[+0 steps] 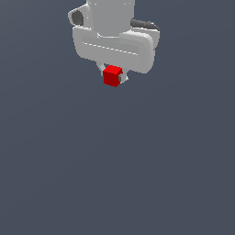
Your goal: Pick up the red cube and move it to a goal position.
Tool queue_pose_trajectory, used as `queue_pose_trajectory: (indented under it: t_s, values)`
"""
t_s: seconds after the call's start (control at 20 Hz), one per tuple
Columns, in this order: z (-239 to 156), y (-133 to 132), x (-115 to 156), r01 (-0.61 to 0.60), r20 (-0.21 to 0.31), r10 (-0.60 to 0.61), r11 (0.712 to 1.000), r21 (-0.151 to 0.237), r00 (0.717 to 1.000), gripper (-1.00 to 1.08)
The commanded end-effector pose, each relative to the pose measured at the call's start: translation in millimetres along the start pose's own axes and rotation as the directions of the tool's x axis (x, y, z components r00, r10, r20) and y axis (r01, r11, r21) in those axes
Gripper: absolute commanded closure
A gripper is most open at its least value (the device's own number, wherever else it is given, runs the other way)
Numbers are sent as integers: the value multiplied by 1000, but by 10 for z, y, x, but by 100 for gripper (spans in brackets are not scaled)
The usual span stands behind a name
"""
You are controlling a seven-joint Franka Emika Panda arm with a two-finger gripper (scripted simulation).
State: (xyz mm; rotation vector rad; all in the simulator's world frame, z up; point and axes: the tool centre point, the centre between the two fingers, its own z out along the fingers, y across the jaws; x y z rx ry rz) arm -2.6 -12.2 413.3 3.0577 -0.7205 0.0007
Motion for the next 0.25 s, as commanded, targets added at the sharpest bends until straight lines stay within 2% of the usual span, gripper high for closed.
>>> queue_pose_trajectory:
  t_s: [0.0, 0.2]
  values:
    - [-56, -10, 8, 0, 0, 0, 1000, 0, 1000, 108]
    - [-79, -16, 15, 0, 0, 0, 1000, 0, 1000, 108]
